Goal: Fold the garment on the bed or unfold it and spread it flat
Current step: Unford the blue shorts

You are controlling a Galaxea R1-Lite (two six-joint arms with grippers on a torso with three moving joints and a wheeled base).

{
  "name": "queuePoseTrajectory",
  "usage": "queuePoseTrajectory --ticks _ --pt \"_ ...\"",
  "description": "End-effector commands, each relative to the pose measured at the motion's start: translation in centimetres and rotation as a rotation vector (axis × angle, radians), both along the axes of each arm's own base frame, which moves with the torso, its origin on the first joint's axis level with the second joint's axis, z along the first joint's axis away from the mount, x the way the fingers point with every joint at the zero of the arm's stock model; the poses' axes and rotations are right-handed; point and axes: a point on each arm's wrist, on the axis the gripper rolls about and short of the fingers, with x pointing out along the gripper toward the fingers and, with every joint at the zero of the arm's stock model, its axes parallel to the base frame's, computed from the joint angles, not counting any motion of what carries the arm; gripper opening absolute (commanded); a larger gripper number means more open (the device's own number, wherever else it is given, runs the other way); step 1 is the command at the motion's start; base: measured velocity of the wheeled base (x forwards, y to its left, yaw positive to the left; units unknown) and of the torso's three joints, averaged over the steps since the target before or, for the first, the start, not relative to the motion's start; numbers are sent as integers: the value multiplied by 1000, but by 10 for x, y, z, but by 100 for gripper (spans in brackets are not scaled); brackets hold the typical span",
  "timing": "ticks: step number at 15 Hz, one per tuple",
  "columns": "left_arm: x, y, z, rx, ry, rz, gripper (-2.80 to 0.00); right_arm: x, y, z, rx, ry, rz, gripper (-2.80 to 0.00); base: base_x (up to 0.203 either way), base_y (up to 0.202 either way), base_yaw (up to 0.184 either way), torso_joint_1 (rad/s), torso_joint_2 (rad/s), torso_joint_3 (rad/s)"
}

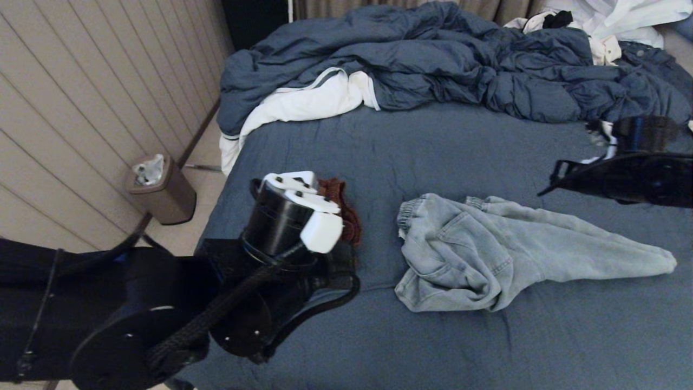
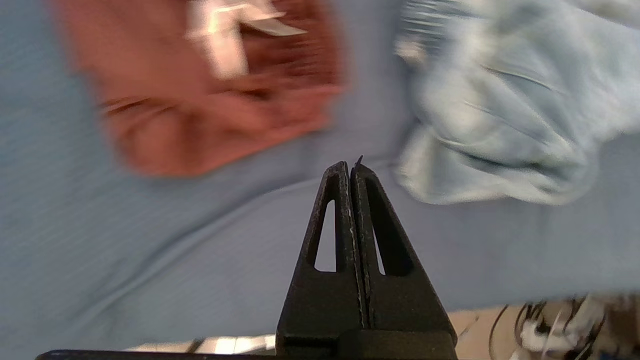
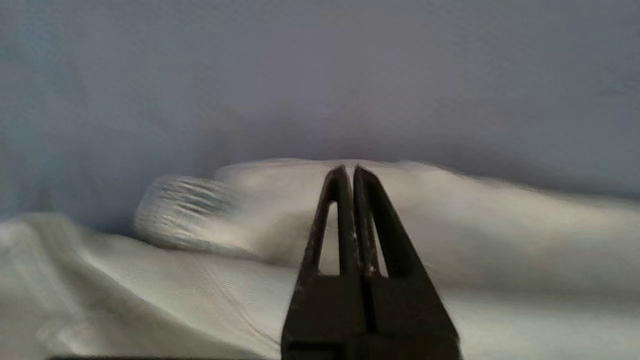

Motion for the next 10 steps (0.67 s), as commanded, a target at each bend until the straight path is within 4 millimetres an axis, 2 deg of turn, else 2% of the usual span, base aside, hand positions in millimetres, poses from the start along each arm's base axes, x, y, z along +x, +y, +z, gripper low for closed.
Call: queuePoseTrajectory --ticks 1,3,5,6,8,10 --pt "8 28 2 -31 21 42 -280 42 44 -21 -20 25 40 -280 0 0 0 0 0 0" --pt "15 32 1 -63 28 39 -280 61 71 -33 -33 31 60 -280 0 0 0 0 0 0" --pt "25 33 -1 -97 7 48 -280 67 84 -40 -35 39 82 -280 0 0 0 0 0 0" --pt "28 35 -9 -90 12 58 -280 69 90 -42 -36 44 94 0 0 0 0 0 0 0" --pt "29 40 -20 -90 12 72 -280 68 100 -47 -42 59 117 0 0 0 0 0 0 0" --pt "29 41 -21 -112 -13 75 -280 65 105 -49 -42 69 126 0 0 0 0 0 0 0"
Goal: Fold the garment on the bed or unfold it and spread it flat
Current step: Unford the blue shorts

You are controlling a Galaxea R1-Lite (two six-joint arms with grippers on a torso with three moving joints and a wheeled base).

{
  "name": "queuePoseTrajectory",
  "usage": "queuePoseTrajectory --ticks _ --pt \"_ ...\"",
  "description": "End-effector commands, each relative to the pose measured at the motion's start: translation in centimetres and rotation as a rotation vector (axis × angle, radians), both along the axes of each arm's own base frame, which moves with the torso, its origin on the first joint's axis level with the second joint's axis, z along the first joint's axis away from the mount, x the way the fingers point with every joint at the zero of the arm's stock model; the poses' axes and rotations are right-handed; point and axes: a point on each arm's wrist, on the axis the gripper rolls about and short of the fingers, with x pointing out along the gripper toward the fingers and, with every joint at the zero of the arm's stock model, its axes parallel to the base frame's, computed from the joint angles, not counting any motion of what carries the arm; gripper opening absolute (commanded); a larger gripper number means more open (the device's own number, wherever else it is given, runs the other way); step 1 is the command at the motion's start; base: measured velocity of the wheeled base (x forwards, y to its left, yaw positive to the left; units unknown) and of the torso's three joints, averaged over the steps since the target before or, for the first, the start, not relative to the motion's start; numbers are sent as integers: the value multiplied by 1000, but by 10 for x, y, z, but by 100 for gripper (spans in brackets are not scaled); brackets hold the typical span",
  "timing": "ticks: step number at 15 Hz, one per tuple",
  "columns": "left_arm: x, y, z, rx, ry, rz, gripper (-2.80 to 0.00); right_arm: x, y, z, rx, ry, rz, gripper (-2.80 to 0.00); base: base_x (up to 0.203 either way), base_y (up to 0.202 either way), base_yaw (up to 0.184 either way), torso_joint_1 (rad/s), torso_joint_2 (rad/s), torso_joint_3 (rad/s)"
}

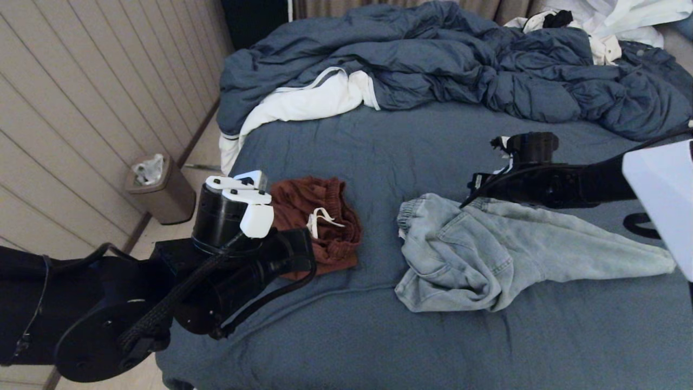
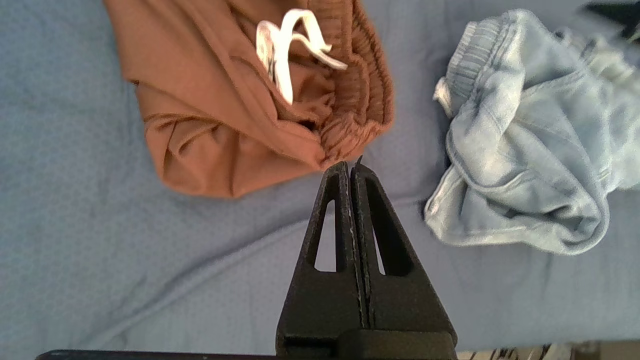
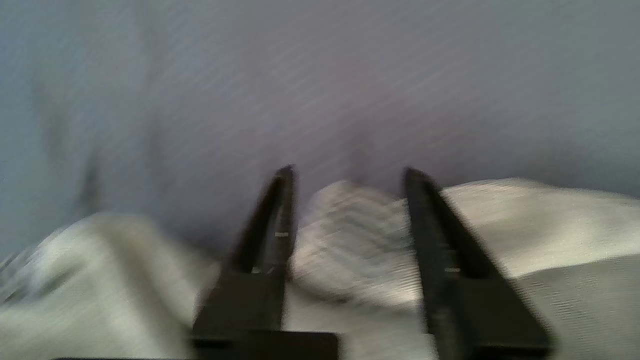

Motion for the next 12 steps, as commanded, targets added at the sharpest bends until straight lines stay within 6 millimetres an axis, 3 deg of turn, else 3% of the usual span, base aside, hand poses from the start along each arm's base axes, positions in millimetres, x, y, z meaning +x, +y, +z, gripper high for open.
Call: queuePoseTrajectory --ticks 1,12 --pt "2 2 -6 0 3 10 -280 -2 3 -7 -2 24 3 0 0 0 0 0 0 0" --pt "1 2 -26 25 42 9 -280 -8 1 -33 -55 112 -3 0 0 0 0 0 0 0"
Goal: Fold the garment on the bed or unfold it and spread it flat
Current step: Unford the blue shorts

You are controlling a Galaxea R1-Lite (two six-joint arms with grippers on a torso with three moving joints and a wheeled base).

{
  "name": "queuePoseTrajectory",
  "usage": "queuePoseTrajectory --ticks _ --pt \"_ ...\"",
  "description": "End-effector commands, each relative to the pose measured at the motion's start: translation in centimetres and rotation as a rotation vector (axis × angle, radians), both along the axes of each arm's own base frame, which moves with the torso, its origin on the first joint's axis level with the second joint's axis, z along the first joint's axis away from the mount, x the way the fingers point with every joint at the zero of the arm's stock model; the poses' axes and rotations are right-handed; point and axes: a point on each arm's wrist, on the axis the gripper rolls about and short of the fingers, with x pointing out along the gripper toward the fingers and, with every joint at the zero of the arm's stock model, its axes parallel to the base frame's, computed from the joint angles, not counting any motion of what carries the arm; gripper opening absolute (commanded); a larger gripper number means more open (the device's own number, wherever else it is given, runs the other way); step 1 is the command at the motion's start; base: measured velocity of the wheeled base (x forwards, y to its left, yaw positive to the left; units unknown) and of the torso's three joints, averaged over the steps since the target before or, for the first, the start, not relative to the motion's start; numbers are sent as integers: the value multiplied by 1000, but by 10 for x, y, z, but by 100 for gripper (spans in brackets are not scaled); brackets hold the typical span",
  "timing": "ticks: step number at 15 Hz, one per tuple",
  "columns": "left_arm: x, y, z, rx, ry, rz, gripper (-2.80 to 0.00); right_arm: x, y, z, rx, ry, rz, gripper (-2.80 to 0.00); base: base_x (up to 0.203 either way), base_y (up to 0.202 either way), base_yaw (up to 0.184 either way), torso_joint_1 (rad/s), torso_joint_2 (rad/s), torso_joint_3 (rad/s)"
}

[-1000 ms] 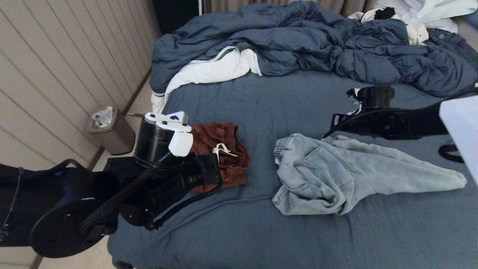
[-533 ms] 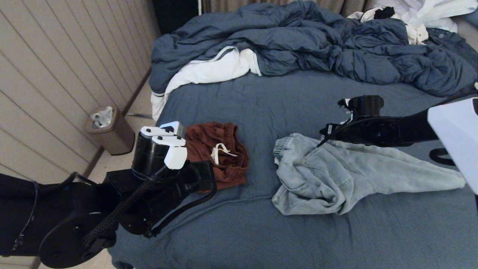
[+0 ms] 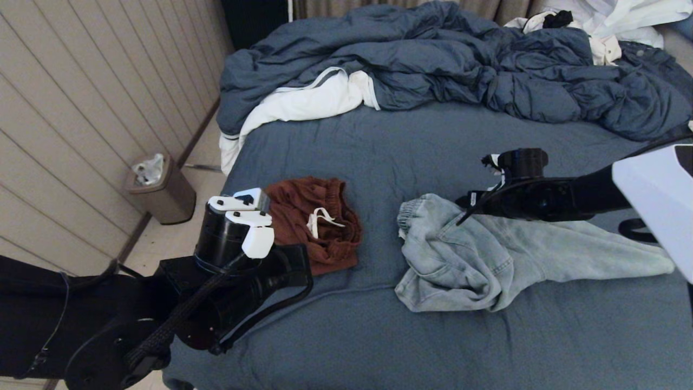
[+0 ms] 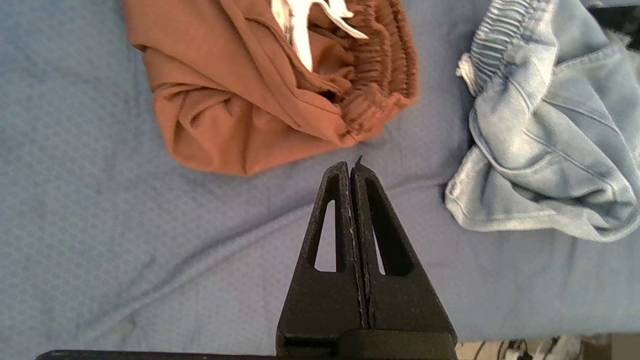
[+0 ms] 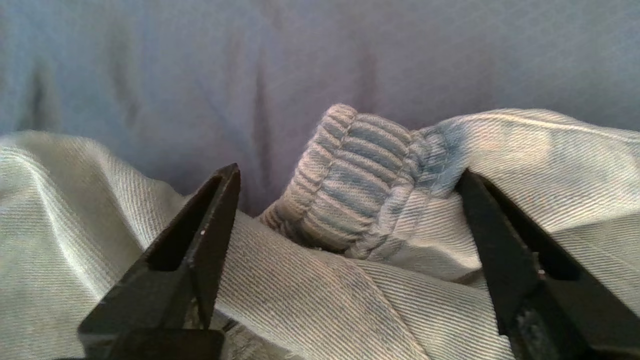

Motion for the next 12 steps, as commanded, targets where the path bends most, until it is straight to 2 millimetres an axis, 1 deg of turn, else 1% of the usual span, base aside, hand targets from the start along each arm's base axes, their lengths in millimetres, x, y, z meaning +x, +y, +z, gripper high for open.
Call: queuePoseTrajectory --ticks 1,2,3,6,7,12 --pt "2 -2 -9 15 17 4 -280 1 -2 -7 -9 19 1 0 0 0 0 0 0 0" --pt "2 -2 -10 14 16 2 -280 1 -2 -8 -9 21 -1 0 0 0 0 0 0 0" --pt "3 -3 -12 16 18 2 -280 2 -2 -11 -12 28 2 -280 0 0 0 0 0 0" --pt "3 -4 -15 16 23 -6 -280 4 -5 -19 -72 50 -8 -280 0 0 0 0 0 0" --pt "3 -4 -16 13 31 -20 -280 4 -7 -18 -87 48 -10 -280 0 0 0 0 0 0" --pt "4 -6 -21 11 46 -32 -280 7 -9 3 -94 -33 -50 -280 0 0 0 0 0 0"
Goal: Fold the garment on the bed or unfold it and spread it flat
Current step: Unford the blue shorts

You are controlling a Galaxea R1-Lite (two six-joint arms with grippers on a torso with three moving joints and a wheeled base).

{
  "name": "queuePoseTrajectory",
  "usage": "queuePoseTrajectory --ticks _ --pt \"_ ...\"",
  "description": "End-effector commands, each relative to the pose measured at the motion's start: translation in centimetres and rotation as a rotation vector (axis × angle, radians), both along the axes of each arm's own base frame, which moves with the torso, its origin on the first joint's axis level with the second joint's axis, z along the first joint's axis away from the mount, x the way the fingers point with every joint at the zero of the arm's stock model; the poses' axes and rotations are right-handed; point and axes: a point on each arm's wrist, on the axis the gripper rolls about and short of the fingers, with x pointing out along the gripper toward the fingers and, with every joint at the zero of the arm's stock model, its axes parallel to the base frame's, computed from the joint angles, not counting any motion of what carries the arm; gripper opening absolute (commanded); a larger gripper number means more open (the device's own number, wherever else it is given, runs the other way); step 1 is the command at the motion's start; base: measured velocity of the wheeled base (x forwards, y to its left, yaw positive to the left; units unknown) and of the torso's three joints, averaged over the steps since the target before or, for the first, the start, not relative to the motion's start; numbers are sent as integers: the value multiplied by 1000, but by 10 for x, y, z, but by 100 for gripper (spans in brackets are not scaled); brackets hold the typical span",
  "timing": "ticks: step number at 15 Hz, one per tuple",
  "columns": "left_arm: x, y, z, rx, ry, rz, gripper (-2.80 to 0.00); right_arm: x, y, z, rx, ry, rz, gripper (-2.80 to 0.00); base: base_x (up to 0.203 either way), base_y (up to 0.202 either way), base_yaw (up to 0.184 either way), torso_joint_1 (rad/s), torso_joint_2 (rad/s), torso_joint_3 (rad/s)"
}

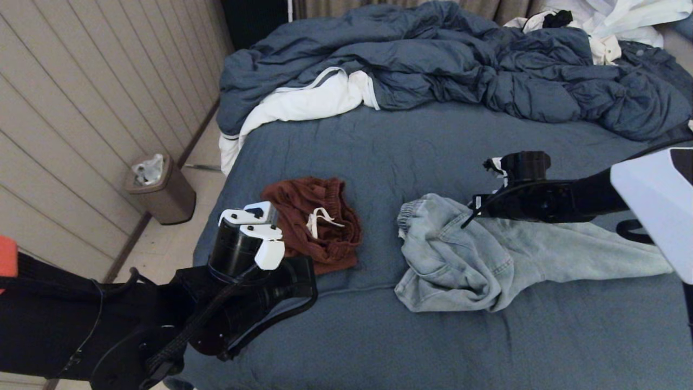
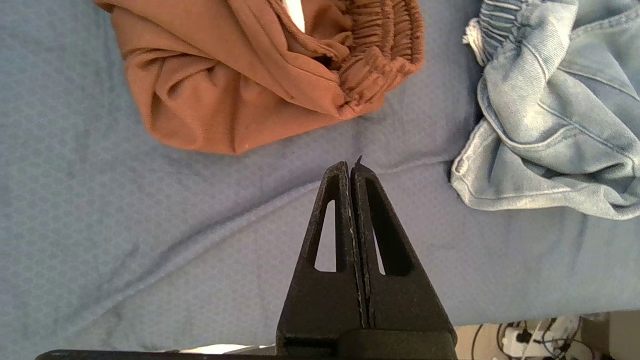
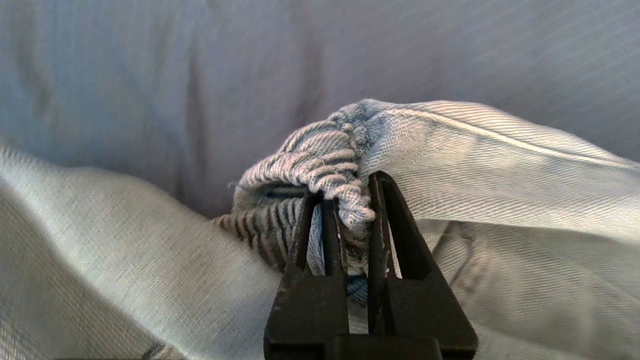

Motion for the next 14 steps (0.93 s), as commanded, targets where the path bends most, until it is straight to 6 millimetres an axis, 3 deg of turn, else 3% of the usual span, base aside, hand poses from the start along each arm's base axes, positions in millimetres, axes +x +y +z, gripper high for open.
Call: queuePoseTrajectory --ticks 1,8,11,14 --pt "1 -1 -2 0 5 2 -280 4 -1 13 -16 -75 -40 -280 0 0 0 0 0 0" --pt "2 -1 1 -40 -25 8 -280 29 -12 68 -54 -403 -325 -280 0 0 0 0 0 0" --pt "3 -2 4 -66 -55 15 -280 32 -54 77 -76 -455 -451 -280 0 0 0 0 0 0" --pt "3 -2 7 -100 -75 22 -280 29 -83 75 -98 -451 -492 -280 0 0 0 0 0 0"
